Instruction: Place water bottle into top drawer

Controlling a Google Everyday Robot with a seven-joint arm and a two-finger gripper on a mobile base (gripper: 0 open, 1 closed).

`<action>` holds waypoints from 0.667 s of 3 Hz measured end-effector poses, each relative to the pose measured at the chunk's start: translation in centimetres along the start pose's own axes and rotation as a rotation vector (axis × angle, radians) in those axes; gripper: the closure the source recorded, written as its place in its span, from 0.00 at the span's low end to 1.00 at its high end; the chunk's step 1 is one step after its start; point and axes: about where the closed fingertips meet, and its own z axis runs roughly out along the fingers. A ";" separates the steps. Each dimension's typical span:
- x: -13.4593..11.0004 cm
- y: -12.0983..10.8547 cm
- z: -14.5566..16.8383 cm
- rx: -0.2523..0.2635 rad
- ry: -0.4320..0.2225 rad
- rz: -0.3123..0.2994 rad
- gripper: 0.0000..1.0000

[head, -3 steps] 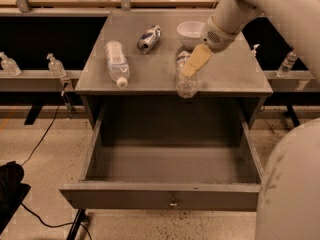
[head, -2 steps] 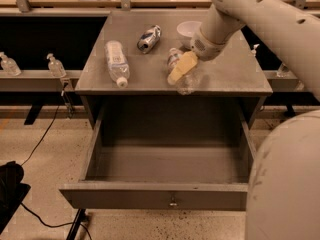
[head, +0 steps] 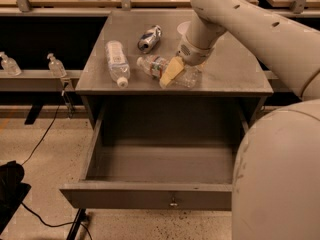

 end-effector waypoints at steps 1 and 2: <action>-0.7 0.6 -0.4 -0.016 -0.069 -0.082 0.41; -2.1 1.0 -2.3 -0.047 -0.231 -0.228 0.65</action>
Offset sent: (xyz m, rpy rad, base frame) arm -0.0029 0.0194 0.0663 0.1801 -0.4620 0.6026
